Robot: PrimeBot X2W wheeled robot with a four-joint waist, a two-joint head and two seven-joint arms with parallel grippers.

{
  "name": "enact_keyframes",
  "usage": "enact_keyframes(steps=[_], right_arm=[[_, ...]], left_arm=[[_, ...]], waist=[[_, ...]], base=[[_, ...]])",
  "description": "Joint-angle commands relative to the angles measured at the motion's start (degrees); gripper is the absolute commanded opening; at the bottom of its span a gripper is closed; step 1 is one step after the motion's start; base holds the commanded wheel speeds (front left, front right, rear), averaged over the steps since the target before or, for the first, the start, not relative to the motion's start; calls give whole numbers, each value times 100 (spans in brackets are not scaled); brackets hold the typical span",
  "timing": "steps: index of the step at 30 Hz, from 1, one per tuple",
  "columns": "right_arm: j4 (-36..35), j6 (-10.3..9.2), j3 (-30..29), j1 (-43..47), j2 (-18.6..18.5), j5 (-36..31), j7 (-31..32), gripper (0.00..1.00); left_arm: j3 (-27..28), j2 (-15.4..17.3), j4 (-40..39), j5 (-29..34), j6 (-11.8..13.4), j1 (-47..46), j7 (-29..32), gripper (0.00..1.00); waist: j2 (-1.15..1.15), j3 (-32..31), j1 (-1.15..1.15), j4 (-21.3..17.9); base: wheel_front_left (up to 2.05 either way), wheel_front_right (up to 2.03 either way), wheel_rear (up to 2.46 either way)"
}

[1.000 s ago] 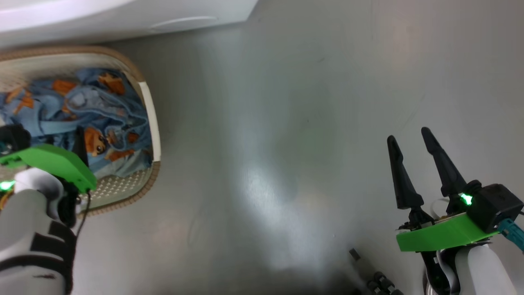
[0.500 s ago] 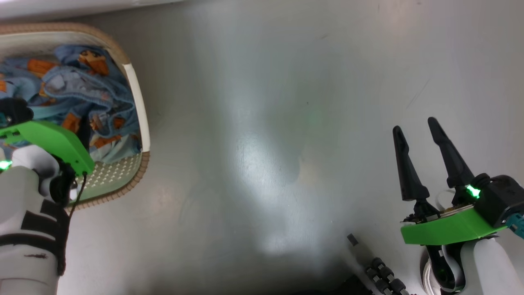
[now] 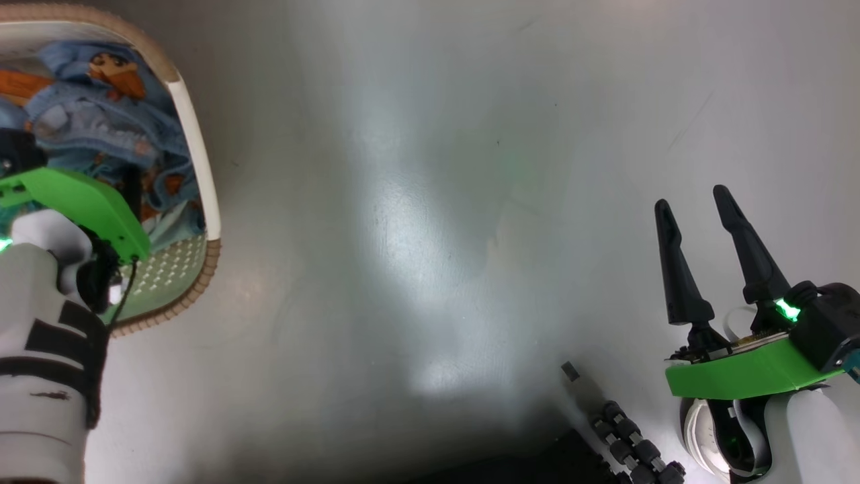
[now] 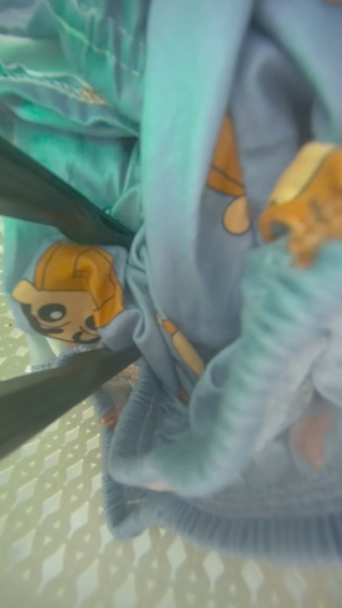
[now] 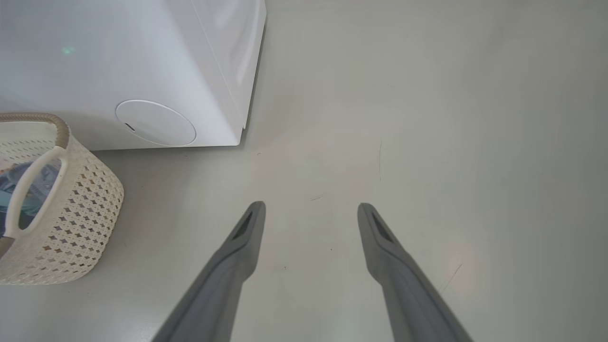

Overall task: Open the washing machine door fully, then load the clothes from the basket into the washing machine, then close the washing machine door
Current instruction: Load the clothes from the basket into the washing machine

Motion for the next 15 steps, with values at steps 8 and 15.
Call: enact_keyframes(steps=[8, 15], right_arm=[[-265, 9, -21, 217, -135, 56, -42, 100], [-364, 9, -104, 292, -205, 94, -42, 100]], left_arm=[[-253, 410, 257, 287, 144, -170, -30, 100], [-437, 337, 411, 409, 312, -272, -56, 40]], waist=[[0, 204, 0, -113], [0, 260, 0, -153]], base=[[0, 0, 0], [0, 0, 0]])
